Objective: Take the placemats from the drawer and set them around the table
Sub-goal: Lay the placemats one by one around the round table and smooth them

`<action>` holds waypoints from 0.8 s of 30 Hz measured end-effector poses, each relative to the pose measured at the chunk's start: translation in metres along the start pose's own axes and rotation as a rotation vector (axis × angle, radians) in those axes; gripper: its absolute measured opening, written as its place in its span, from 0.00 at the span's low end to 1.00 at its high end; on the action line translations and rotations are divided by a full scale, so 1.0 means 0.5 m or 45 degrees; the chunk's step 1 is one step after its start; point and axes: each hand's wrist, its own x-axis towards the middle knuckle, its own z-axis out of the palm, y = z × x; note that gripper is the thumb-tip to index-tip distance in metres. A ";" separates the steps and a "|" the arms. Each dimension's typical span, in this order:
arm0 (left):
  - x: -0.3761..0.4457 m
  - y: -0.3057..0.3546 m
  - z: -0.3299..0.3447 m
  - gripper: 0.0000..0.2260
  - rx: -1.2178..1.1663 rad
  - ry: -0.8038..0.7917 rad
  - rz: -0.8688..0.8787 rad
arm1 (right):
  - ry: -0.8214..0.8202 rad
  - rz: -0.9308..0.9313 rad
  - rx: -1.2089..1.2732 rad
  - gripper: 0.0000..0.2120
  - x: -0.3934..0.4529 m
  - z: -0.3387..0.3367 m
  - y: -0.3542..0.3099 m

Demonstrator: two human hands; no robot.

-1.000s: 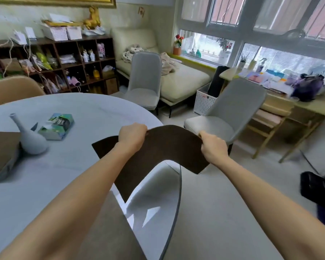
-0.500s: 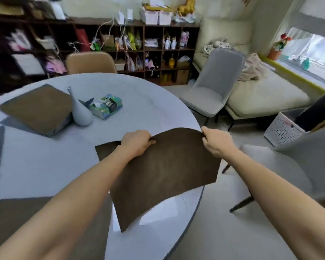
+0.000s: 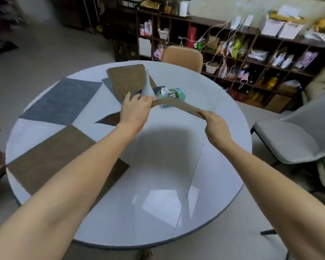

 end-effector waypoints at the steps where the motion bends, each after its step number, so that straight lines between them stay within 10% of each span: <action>1: -0.004 -0.006 0.018 0.18 0.024 -0.053 -0.009 | -0.024 -0.036 -0.017 0.31 0.008 0.012 0.003; 11: -0.159 0.085 0.170 0.17 -0.001 -0.968 -0.195 | -0.771 -0.332 -0.365 0.21 0.000 0.149 0.098; 24: -0.301 0.356 0.242 0.23 -0.009 -0.966 -0.744 | -0.852 -0.688 -0.168 0.06 -0.093 0.197 0.306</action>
